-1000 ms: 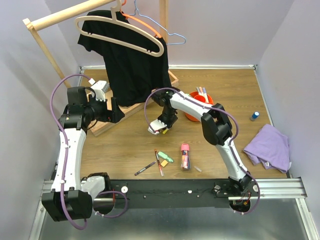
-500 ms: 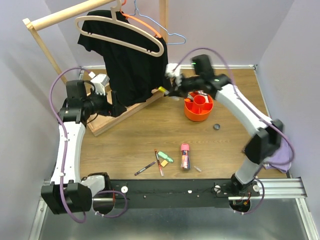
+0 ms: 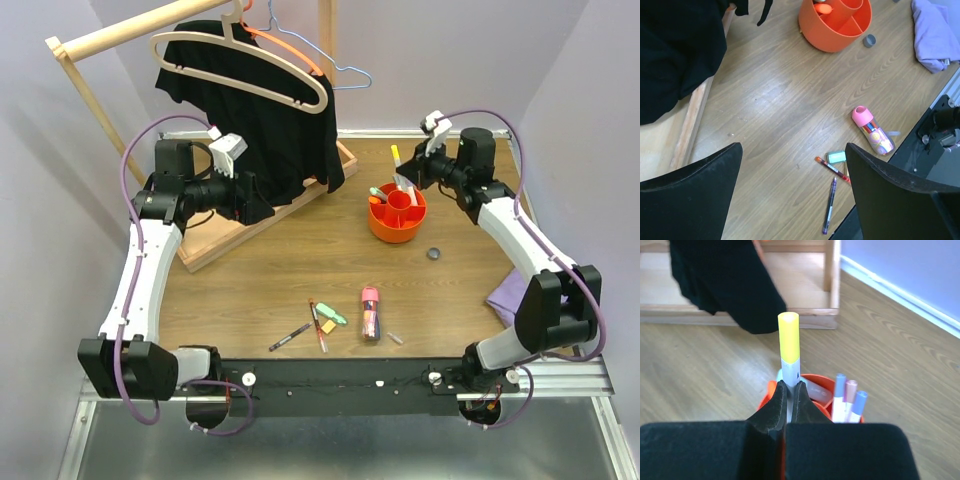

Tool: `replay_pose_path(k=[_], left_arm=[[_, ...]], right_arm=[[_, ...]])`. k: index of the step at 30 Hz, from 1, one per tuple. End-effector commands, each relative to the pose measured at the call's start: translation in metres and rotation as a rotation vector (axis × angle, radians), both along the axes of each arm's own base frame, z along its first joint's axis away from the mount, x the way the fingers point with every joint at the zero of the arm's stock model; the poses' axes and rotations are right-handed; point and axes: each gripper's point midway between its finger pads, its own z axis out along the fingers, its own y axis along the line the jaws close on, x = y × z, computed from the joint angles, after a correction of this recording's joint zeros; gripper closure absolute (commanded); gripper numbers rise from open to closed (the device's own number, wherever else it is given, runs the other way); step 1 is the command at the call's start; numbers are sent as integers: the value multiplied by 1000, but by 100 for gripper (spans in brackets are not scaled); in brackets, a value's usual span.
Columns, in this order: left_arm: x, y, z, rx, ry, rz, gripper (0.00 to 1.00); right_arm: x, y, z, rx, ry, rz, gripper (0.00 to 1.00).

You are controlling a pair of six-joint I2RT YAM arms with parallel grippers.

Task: Sort the stationery into containers
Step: Place the pen in the storage box.

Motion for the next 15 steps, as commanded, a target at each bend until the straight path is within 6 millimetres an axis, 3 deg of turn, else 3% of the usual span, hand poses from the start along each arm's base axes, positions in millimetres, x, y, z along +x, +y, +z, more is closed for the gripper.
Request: replay_pose_path(k=[1, 5, 15], left_arm=[[2, -8, 5, -16, 7, -38, 8], [6, -10, 4, -14, 12, -43, 7], [14, -13, -1, -12, 37, -42, 7]], right_arm=[[15, -25, 13, 22, -94, -106, 99], [18, -36, -9, -12, -79, -128, 99], [38, -55, -44, -41, -60, -167, 99]])
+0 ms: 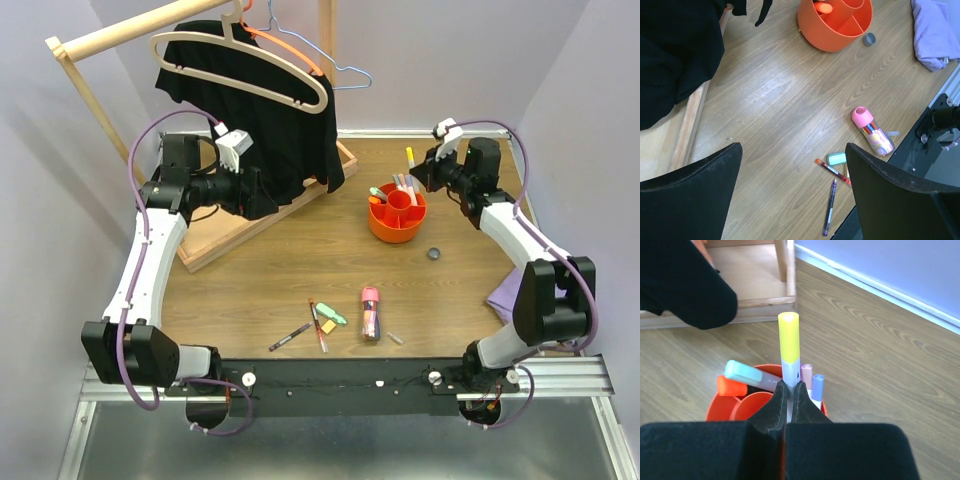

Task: Sort the stationery into containers
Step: Place the pen in the storage box.

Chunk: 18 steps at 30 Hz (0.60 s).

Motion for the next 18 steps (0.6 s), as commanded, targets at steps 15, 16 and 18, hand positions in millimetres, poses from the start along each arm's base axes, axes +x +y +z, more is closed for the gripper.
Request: replay_pose_path(k=[15, 16, 18], left_arm=[[6, -8, -3, 1, 21, -22, 7], [6, -7, -5, 2, 26, -21, 7], [7, -8, -5, 1, 26, -23, 7]], right_arm=[[10, -14, -67, -50, 86, -25, 99], [10, -15, -69, -52, 89, -31, 99], [8, -16, -73, -54, 97, -32, 99]])
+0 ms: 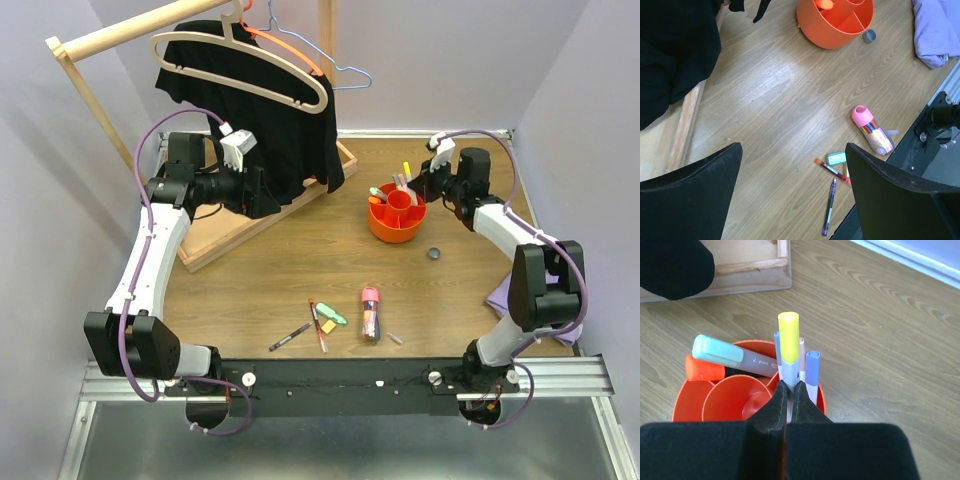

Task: Sort the stationery into containers
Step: Place the pen in the storage box.

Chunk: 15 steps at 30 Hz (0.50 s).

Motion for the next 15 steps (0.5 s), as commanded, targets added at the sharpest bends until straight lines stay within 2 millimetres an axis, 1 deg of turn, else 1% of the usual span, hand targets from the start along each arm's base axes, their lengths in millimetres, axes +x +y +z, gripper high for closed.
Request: replay_pose_path(k=[1, 8, 10, 11, 12, 14, 15], left_arm=[[1, -4, 4, 0, -7, -12, 7], [0, -5, 1, 0, 0, -16, 7], [0, -6, 0, -2, 1, -18, 7], [0, -7, 0, -2, 1, -21, 7], [0, -7, 0, -4, 1, -21, 7], [0, -9, 1, -6, -1, -24, 7], [0, -10, 2, -7, -2, -28, 7]], right_arm=[[-1, -8, -18, -26, 11, -20, 99], [-5, -11, -25, -40, 28, -36, 99], [-5, -14, -25, -50, 29, -47, 97], [-6, -16, -27, -56, 33, -53, 95], [-6, -17, -27, -57, 35, -58, 87], [-7, -20, -30, -74, 43, -73, 78], [-9, -22, -30, -78, 46, -79, 70]])
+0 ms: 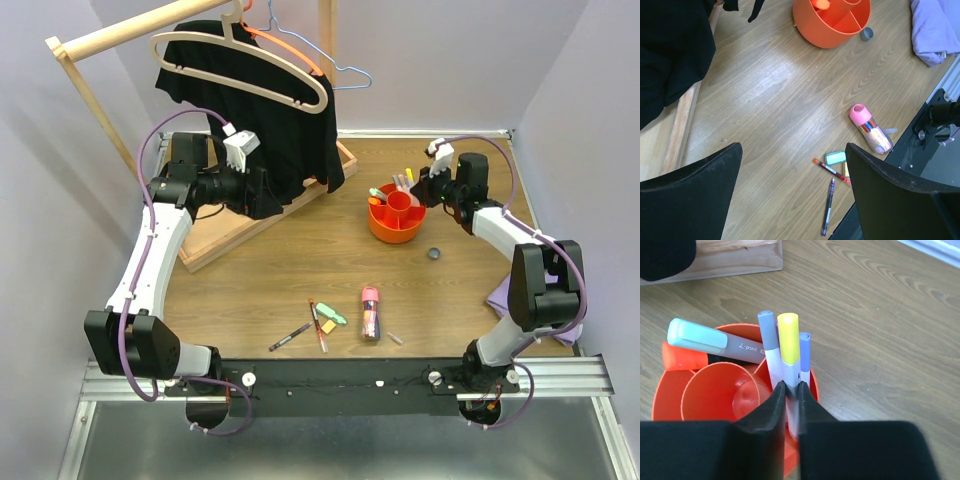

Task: Sort the stationery into containers
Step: Place the pen in the storage box, then pick up the stationery from the center of the board.

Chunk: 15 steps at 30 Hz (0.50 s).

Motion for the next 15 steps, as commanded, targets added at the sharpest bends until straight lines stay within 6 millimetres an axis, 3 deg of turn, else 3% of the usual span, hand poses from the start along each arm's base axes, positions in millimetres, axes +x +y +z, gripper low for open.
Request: replay_pose_path(k=[1, 7, 10, 12, 14, 15], left_arm=[[2, -5, 3, -7, -7, -14, 7], [-1, -8, 4, -5, -28, -23, 7], [-3, -9, 7, -3, -43, -25, 7], [-5, -9, 10, 2, -58, -27, 7], [-10, -9, 13, 4, -68, -24, 7], [-12, -9, 13, 4, -69, -22, 7]], right_arm=[[-4, -16, -8, -49, 15, -63, 67], [-13, -20, 7, -57, 10, -78, 60], [-22, -22, 29, -55, -11, -89, 59], [-27, -22, 55, -51, -59, -93, 59], [-36, -24, 65, -55, -57, -95, 59], [-41, -24, 80, -53, -89, -89, 59]])
